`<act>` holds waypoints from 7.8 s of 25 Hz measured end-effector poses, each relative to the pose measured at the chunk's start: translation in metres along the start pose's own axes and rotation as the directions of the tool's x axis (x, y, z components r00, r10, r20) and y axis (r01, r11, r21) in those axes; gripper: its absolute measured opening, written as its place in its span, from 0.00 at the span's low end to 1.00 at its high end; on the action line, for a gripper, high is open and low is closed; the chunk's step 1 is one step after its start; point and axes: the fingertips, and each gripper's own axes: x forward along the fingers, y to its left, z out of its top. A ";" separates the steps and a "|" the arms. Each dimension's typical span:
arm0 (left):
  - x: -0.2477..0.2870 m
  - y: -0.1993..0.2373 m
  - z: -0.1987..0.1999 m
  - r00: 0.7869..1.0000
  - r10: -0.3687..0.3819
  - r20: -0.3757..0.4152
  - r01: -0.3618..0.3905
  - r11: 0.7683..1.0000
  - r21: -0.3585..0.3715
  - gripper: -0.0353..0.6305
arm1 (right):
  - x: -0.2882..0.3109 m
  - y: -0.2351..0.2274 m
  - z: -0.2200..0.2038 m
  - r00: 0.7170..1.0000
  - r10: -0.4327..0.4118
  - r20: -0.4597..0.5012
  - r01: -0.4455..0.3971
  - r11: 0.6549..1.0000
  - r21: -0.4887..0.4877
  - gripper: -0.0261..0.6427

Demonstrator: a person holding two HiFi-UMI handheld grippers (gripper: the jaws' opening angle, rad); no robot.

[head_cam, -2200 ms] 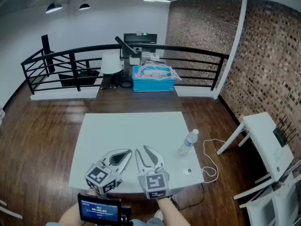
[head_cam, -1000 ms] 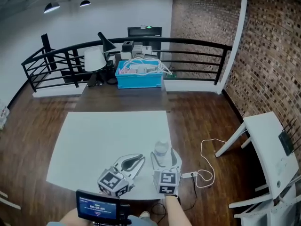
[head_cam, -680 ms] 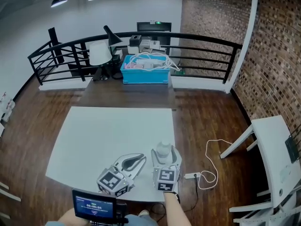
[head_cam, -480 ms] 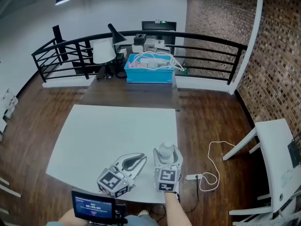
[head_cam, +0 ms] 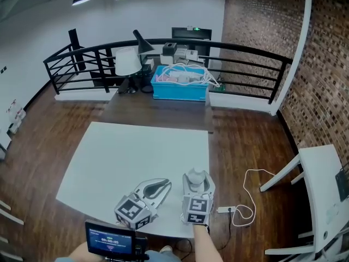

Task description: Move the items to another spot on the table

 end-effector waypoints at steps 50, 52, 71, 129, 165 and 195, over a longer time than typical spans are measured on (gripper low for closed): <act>-0.127 0.121 0.061 0.973 0.215 0.078 -0.217 0.976 0.017 0.07 | 0.012 0.193 0.158 0.955 0.271 0.120 -0.260 0.961 -0.100 0.47; -0.146 0.140 0.060 0.970 0.230 0.079 -0.231 0.973 0.008 0.07 | 0.019 0.220 0.160 0.950 0.285 0.128 -0.276 0.958 -0.083 0.47; -0.298 0.293 0.042 0.932 0.354 0.080 -0.353 0.935 -0.028 0.07 | 0.081 0.448 0.158 0.893 0.443 0.078 -0.434 0.894 -0.117 0.47; -0.436 0.428 -0.062 0.879 0.475 -0.044 -0.477 0.876 -0.076 0.07 | 0.160 0.648 0.027 0.848 0.529 0.029 -0.523 0.845 -0.112 0.53; -0.422 0.365 -0.055 0.892 0.449 -0.044 -0.451 0.890 -0.067 0.07 | 0.112 0.602 0.027 0.860 0.510 -0.024 -0.510 0.857 -0.073 0.59; -0.216 0.148 0.011 0.990 0.141 0.025 -0.139 0.988 -0.064 0.07 | -0.026 0.338 0.107 0.938 0.341 0.065 -0.335 0.938 -0.087 0.17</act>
